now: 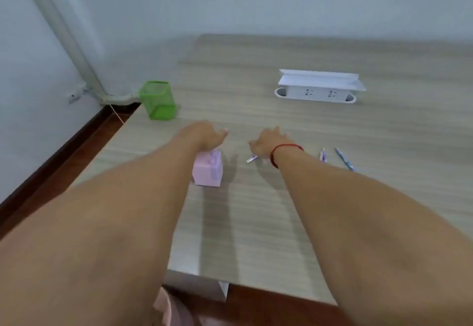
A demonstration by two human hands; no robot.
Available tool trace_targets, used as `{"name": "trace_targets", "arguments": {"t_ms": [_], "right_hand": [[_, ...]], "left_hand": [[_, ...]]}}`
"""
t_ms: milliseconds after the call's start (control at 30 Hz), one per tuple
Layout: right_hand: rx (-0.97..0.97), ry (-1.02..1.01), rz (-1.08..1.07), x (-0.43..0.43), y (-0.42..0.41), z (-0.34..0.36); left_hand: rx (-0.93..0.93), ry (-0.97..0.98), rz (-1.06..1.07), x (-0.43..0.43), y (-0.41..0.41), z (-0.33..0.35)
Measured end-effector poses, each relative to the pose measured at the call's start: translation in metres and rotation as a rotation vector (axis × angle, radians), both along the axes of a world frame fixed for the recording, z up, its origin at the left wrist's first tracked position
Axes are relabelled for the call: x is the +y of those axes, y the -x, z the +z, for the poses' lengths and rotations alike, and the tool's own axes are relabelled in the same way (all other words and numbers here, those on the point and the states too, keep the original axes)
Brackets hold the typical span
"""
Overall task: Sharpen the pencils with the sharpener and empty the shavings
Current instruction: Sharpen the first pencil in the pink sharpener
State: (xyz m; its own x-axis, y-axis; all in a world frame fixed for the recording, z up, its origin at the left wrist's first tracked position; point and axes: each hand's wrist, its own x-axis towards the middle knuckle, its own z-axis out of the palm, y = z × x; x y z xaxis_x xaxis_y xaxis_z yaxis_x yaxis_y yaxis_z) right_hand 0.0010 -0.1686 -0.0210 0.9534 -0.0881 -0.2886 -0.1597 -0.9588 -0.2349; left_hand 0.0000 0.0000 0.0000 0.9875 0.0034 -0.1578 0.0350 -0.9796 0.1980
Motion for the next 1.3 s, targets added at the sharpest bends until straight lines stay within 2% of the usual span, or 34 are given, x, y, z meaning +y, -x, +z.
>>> {"name": "trace_targets", "arguments": {"t_ms": [67, 133, 200, 300, 400, 567, 867, 1033, 1300], "right_hand": [[-0.012, 0.028, -0.018, 0.008, 0.003, -0.028], [-0.081, 0.023, -0.025, 0.019, 0.008, -0.055], [-0.185, 0.009, -0.03, 0.027, 0.012, -0.075], [-0.315, -0.02, 0.048, 0.025, 0.022, -0.079], [-0.366, -0.071, 0.125, 0.017, 0.051, -0.076], [-0.436, -0.068, 0.187, -0.001, 0.116, -0.067], [-0.457, 0.021, 0.148, -0.01, 0.16, -0.054], [-0.418, 0.111, 0.138, -0.01, 0.167, -0.052], [-0.479, 0.098, 0.217, -0.019, 0.172, -0.03]], "left_hand": [[-0.005, 0.074, 0.008, 0.001, 0.008, -0.012], [-0.092, 0.188, 0.032, 0.004, 0.014, -0.022], [-0.27, 0.248, 0.051, 0.004, 0.022, -0.03], [-0.565, 0.241, 0.063, 0.001, 0.031, -0.035], [-0.68, 0.295, 0.125, -0.004, 0.047, -0.044], [-0.602, 0.415, 0.208, -0.01, 0.07, -0.059], [-0.342, 0.305, 0.115, -0.017, 0.083, -0.044], [-0.548, 0.369, 0.271, -0.018, 0.101, -0.043], [-0.579, 0.485, 0.054, -0.013, 0.121, -0.063]]}}
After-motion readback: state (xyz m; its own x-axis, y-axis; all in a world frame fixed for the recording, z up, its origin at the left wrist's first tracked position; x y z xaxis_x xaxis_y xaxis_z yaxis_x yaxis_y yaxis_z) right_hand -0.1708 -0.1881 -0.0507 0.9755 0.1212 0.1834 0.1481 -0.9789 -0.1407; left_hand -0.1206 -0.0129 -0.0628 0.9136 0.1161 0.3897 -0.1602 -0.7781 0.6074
